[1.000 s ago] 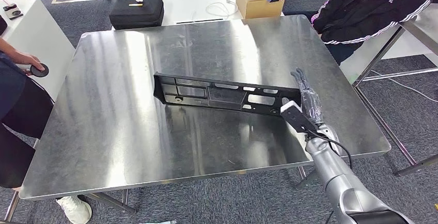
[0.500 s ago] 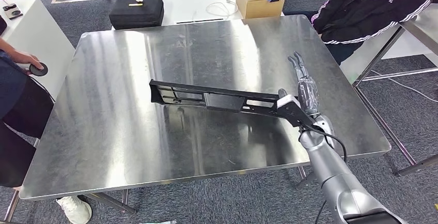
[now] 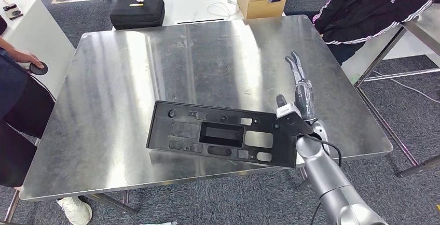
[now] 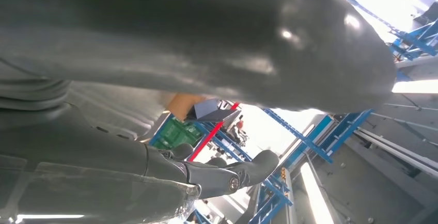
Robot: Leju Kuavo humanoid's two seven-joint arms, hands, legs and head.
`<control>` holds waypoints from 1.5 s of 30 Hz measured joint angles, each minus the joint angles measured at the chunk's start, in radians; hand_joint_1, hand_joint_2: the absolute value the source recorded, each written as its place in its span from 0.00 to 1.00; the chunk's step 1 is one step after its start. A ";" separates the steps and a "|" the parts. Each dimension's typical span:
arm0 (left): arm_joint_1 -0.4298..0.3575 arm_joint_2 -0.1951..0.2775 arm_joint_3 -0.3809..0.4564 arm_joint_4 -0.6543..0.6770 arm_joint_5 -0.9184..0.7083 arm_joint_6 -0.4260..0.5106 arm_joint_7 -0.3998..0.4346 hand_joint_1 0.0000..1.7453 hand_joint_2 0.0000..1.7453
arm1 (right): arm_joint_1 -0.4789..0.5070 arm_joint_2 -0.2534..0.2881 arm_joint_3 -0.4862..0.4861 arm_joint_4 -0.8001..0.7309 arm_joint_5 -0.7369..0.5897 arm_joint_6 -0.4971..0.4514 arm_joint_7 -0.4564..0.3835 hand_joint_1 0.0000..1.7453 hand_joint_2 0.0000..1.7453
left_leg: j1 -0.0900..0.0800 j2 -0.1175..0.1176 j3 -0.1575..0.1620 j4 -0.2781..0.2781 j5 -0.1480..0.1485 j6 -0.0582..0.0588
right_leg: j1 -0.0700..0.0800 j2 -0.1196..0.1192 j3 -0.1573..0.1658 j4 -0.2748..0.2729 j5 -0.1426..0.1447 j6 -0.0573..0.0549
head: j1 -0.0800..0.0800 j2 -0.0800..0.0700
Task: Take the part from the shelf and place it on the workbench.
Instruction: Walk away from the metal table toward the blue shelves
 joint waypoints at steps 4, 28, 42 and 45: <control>0.000 0.000 0.000 0.000 0.001 0.001 0.000 0.00 0.00 | 0.010 0.004 0.007 -0.019 -0.002 0.000 0.001 0.00 0.00 | 0.000 0.000 0.000 0.000 0.000 0.000 | 0.000 0.000 0.000 0.000 0.000 0.000 | 0.000 0.000; 0.001 -0.003 0.001 0.000 0.000 0.000 0.017 0.00 0.00 | 0.103 -0.007 0.021 -0.244 -0.438 0.433 0.016 0.00 0.00 | 0.000 0.000 0.000 0.000 0.000 0.000 | 0.000 0.000 0.000 0.000 0.000 0.000 | 0.000 0.000; 0.002 -0.003 0.006 0.000 0.011 0.000 0.028 0.00 0.00 | 0.237 -0.080 0.029 -0.559 -0.645 0.689 0.031 0.00 0.00 | 0.000 0.000 -0.001 0.000 -0.001 0.000 | 0.000 0.000 0.000 0.000 0.000 0.000 | 0.000 0.000; 0.002 -0.003 0.006 0.000 0.011 0.000 0.029 0.00 0.00 | 0.252 -0.085 0.032 -0.590 -0.644 0.691 0.031 0.00 0.00 | 0.000 0.000 -0.001 0.000 -0.001 0.000 | 0.000 0.000 0.000 0.000 0.000 0.000 | 0.000 0.000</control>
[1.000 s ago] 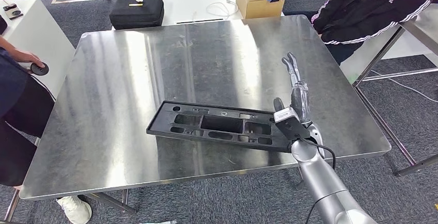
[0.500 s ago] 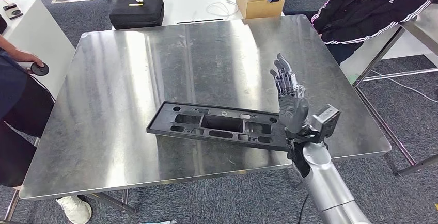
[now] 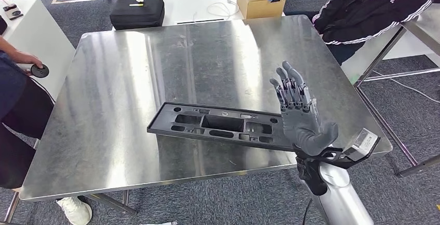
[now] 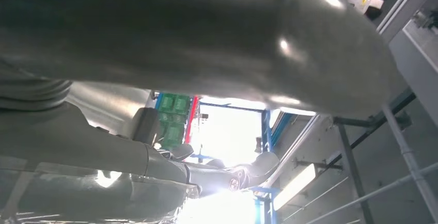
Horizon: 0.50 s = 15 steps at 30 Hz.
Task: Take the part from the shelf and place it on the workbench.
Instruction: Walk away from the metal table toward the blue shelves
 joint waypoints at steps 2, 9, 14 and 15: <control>0.000 0.000 0.001 0.000 0.002 0.000 0.001 0.00 0.00 | 0.006 -0.002 0.002 -0.012 0.003 0.000 -0.001 0.00 0.00 | -0.001 0.000 0.000 0.001 0.000 0.001 | -0.001 0.000 0.000 -0.001 0.000 0.000 | 0.000 0.000; 0.000 0.000 0.020 0.000 0.021 -0.001 0.011 0.00 0.00 | 0.058 0.005 0.010 -0.056 0.061 -0.011 -0.013 0.00 0.00 | -0.006 0.000 -0.002 0.006 -0.004 0.008 | -0.006 0.000 0.001 -0.003 0.002 0.004 | 0.000 0.000; -0.001 -0.004 0.026 0.000 0.027 0.000 0.015 0.00 0.00 | 0.079 0.021 0.014 -0.082 0.071 -0.015 -0.017 0.00 0.00 | 0.011 0.007 0.023 -0.030 0.022 0.027 | 0.000 0.000 -0.036 0.071 -0.038 0.009 | 0.003 0.000; -0.001 -0.004 0.027 0.000 0.028 0.000 0.016 0.00 0.00 | 0.082 0.022 0.014 -0.083 0.071 -0.015 -0.018 0.00 0.00 | 0.012 0.008 0.023 -0.031 0.025 0.028 | -0.001 0.000 -0.063 0.132 -0.066 0.007 | 0.004 0.000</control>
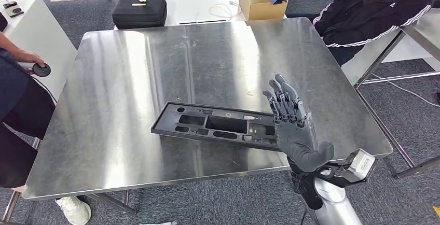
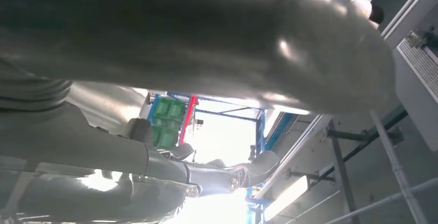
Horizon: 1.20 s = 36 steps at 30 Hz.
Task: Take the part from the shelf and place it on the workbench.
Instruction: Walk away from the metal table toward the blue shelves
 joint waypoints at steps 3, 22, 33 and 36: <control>0.001 -0.002 0.001 0.000 0.001 0.003 0.002 0.00 0.00 | 0.013 0.003 -0.001 0.000 0.003 0.004 0.001 0.00 0.00 | 0.007 0.001 -0.002 0.002 0.001 -0.001 | -0.009 -0.001 -0.055 0.125 -0.033 0.012 | 0.000 0.000; -0.004 -0.002 0.001 0.000 -0.005 0.012 0.005 0.00 0.00 | 0.037 0.043 -0.038 -0.002 0.062 0.005 0.016 0.00 0.00 | 0.019 -0.003 0.008 0.110 -0.089 -0.040 | -0.001 0.002 0.004 -0.123 0.117 -0.018 | -0.009 0.000; -0.006 0.001 0.006 0.000 0.000 0.014 0.008 0.00 0.00 | 0.098 0.040 -0.102 0.041 0.056 -0.027 0.017 0.00 0.00 | 0.003 0.005 -0.063 0.023 0.033 -0.006 | -0.006 -0.002 -0.064 0.134 -0.049 0.009 | -0.003 0.000; -0.003 0.000 0.008 0.000 0.000 0.014 0.009 0.00 0.00 | 0.118 0.044 -0.124 0.062 0.051 -0.050 0.017 0.00 0.00 | 0.004 0.007 -0.105 0.026 0.067 -0.013 | -0.006 -0.003 0.042 0.065 -0.009 0.040 | -0.003 0.000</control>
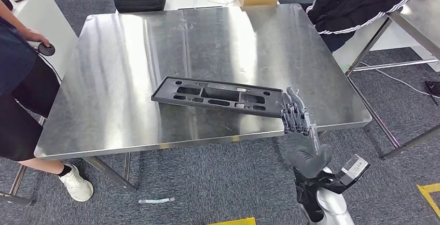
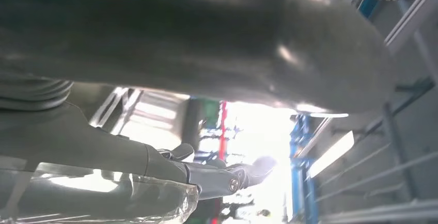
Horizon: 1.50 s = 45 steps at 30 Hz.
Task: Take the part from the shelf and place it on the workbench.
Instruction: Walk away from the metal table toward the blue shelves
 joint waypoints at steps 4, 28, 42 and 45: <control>0.001 -0.001 0.004 0.000 -0.001 0.000 0.006 0.00 0.00 | 0.018 0.016 -0.045 0.037 0.009 -0.048 -0.012 0.00 0.00 | -0.007 0.000 -0.023 0.005 0.033 -0.020 | 0.010 0.001 0.159 -0.231 -0.018 -0.017 | -0.003 0.000; 0.004 0.000 0.007 0.002 -0.030 0.010 0.027 0.00 0.00 | -0.100 0.100 -0.385 1.201 -0.112 -0.229 0.147 0.00 0.00 | -0.008 -0.005 0.020 -0.013 0.000 0.014 | 0.002 -0.005 -0.061 0.063 -0.061 -0.033 | -0.001 0.000; 0.007 0.000 0.006 0.002 -0.048 0.010 0.026 0.00 0.00 | 0.001 0.130 -0.271 1.353 0.149 -0.456 0.481 0.00 0.00 | 0.002 -0.008 -0.112 0.236 -0.129 -0.051 | 0.005 -0.008 0.126 -0.267 0.045 -0.074 | -0.018 0.000; 0.007 0.000 0.006 0.002 -0.049 0.010 0.026 0.00 0.00 | 0.015 0.131 -0.242 1.366 0.175 -0.459 0.498 0.00 0.00 | 0.012 -0.007 -0.051 0.239 -0.104 -0.060 | 0.002 -0.009 0.091 -0.258 0.067 -0.063 | -0.018 0.000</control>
